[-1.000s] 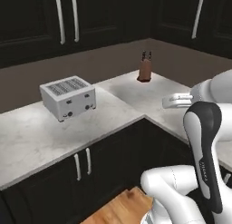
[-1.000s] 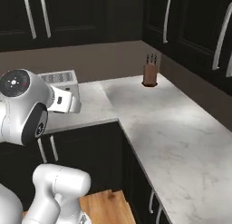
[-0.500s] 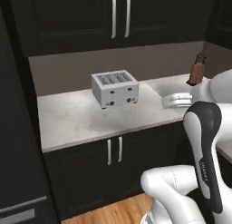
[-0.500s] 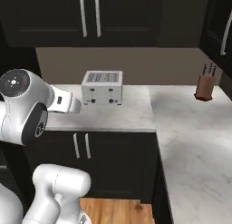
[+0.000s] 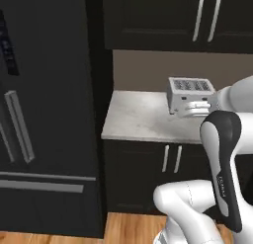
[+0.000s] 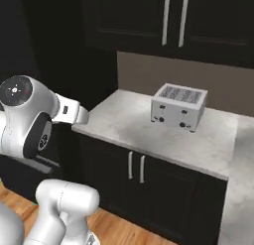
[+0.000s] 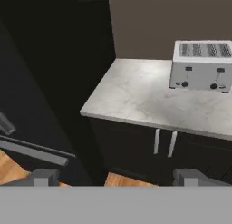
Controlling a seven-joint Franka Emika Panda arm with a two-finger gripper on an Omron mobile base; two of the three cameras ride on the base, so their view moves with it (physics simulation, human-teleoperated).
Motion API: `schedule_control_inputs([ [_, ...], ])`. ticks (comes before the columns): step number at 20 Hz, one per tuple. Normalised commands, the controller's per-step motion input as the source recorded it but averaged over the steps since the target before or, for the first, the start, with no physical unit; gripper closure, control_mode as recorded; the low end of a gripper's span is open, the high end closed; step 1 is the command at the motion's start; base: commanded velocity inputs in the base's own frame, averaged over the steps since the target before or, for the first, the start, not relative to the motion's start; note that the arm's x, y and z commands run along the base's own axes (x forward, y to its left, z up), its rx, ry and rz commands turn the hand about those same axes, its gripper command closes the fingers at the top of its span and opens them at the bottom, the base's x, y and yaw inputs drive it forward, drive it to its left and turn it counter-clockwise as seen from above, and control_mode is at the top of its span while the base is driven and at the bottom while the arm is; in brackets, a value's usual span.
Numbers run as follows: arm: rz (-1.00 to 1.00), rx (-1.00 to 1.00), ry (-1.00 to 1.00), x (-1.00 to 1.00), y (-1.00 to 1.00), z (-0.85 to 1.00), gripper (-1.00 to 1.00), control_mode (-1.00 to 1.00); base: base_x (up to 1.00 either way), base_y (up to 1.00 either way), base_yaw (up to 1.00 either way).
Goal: Close all open cabinet doors.
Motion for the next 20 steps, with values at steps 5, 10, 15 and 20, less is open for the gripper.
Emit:
schedule_control_inputs([
  [5, 0.00, 0.00, 0.00, 0.00, 0.00, 0.00, -1.00, 1.00, 0.00, 0.09, 0.79],
  [10, 0.00, 0.00, 0.00, 0.00, 0.00, 0.00, -1.00, 1.00, 0.00, 0.07, 0.79],
  [15, 0.00, 0.00, 0.00, 0.00, 0.00, 0.00, -1.00, 1.00, 0.00, 0.08, 0.77],
  [20, 0.00, 0.00, 0.00, 0.00, 0.00, 0.00, -1.00, 1.00, 0.14, 0.11, 0.63],
])
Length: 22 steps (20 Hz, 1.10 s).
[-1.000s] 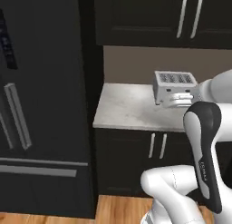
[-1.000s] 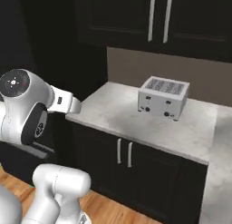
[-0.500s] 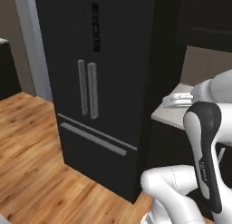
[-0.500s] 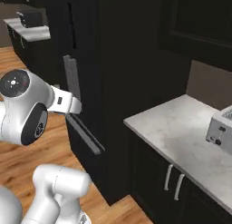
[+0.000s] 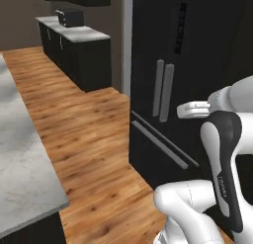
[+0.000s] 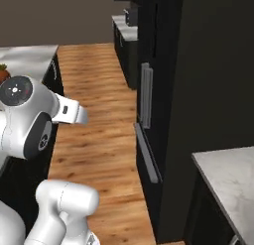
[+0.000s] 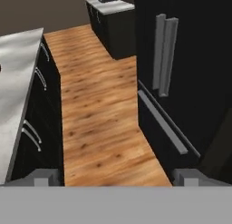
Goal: Close all open cabinet doors.
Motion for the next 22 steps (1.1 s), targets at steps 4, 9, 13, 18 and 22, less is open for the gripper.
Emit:
schedule_control_inputs([
  [4, 0.00, 0.00, 0.00, 0.00, 0.00, 0.00, -1.00, 1.00, 0.41, 0.16, 0.42],
  [9, 0.00, 0.00, 0.00, 0.00, 0.00, 0.00, -1.00, 1.00, 0.75, 0.12, 0.18],
  [13, 0.00, 0.00, 0.00, 0.00, 0.00, 0.00, -1.00, 1.00, 0.86, 0.04, 0.09],
  [18, 0.00, 0.00, 0.00, 0.00, 0.00, 0.00, -1.00, 1.00, 0.81, 0.10, 0.15],
  [22, 0.00, 0.00, 0.00, 0.00, 0.00, 0.00, -1.00, 1.00, 0.81, 0.04, 0.16],
])
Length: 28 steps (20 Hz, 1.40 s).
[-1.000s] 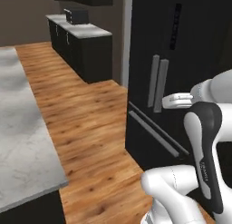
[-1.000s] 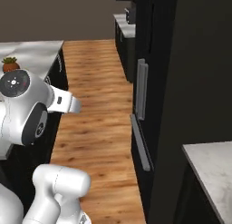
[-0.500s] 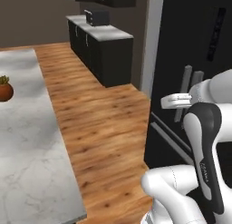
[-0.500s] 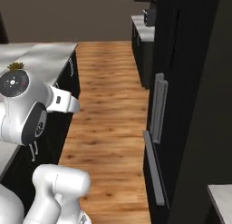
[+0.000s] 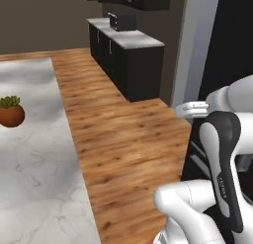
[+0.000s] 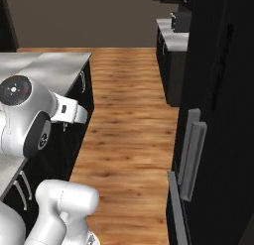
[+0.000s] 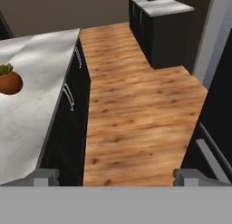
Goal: Close all open cabinet doors.
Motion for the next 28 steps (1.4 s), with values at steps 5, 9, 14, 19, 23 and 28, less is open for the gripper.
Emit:
schedule_control_inputs([
  [5, 0.00, 0.00, 0.00, 0.00, 0.00, 0.00, -1.00, 1.00, 0.85, 0.00, 0.11],
  [9, 0.00, 0.00, 0.00, 0.00, 0.00, 0.00, -1.00, 1.00, 0.86, 0.00, 0.10],
  [14, 0.00, 0.00, 0.00, 0.00, 0.00, 0.00, -1.00, 1.00, 0.88, 0.00, 0.07],
  [19, 0.00, 0.00, 0.00, 0.00, 0.00, 0.00, -1.00, 1.00, 0.89, 0.00, 0.03],
  [23, 0.00, 0.00, 0.00, 0.00, 0.00, 0.00, -1.00, 1.00, 0.90, 0.00, 0.02],
  [28, 0.00, 0.00, 0.00, 0.00, 0.00, 0.00, -1.00, 1.00, 0.91, 0.00, 0.02],
])
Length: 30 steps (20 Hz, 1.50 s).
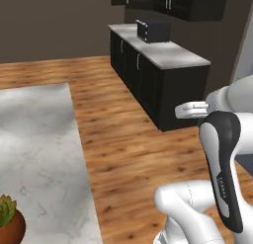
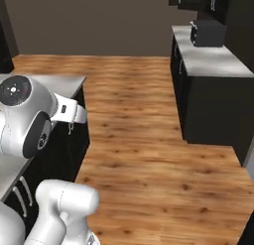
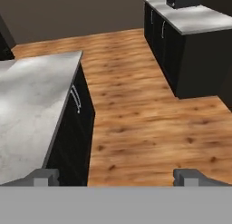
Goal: Close all open cabinet doors.
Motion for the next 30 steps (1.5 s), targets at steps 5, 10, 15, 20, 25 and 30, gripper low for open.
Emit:
schedule_control_inputs([
  [5, 0.00, 0.00, 0.00, 0.00, 0.00, 0.00, -1.00, 1.00, 0.90, -0.03, 0.03],
  [10, 0.00, 0.00, 0.00, 0.00, 0.00, 0.00, -1.00, 1.00, 0.88, -0.04, 0.02],
  [15, 0.00, 0.00, 0.00, 0.00, 0.00, 0.00, -1.00, 1.00, 0.81, -0.09, 0.00],
  [20, 0.00, 0.00, 0.00, 0.00, 0.00, 0.00, -1.00, 1.00, 0.79, -0.10, 0.00],
  [25, 0.00, 0.00, 0.00, 0.00, 0.00, 0.00, -1.00, 1.00, 0.76, -0.10, 0.00],
  [30, 0.00, 0.00, 0.00, 0.00, 0.00, 0.00, -1.00, 1.00, 0.72, -0.09, 0.00],
])
